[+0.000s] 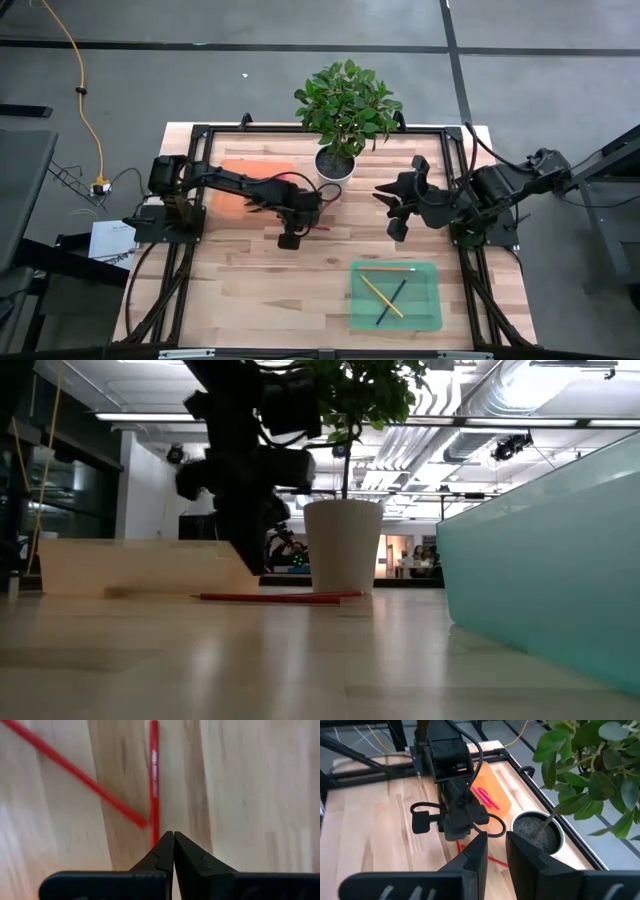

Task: Sort pens & pencils
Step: Put the bottom red colored pencil into the green bin

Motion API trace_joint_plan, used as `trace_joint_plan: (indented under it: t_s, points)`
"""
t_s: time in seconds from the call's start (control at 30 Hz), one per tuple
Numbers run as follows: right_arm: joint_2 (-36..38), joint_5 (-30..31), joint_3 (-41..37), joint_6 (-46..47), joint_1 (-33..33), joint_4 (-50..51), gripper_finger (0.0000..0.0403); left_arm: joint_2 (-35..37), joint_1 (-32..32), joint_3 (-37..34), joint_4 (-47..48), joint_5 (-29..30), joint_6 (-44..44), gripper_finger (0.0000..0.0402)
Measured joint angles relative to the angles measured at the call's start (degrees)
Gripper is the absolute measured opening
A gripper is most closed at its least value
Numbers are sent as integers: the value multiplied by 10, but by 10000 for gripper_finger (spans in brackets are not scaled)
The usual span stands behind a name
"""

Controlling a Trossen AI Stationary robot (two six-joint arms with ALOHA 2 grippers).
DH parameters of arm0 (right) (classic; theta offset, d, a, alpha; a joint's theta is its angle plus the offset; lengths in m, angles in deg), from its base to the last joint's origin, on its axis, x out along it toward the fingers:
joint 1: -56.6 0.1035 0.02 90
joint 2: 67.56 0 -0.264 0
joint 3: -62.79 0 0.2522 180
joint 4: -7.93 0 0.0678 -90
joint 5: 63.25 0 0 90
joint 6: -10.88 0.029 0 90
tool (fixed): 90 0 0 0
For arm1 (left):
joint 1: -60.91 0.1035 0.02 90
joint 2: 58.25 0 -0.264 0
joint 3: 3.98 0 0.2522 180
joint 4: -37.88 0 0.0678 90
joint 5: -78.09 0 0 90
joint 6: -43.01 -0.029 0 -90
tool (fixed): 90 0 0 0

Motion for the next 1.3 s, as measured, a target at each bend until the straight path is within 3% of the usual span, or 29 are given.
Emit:
trace_joint_plan:
  t_s: [0.27, 0.53, 0.67, 1.3]
  points:
    - [0, 0, 0, -2, 0, 3, 62, -8, 0, -1, -17, -49, 4, 9]
    - [0, 0, 0, -8, 0, 4, 62, -8, 0, -1, -26, -31, 14, 95]
    - [0, 0, 0, -10, 0, 12, 62, -8, 0, -1, -33, -17, 15, 118]
    - [0, 0, 0, -19, 0, 15, 62, -8, 0, -1, -91, -13, 15, 104]
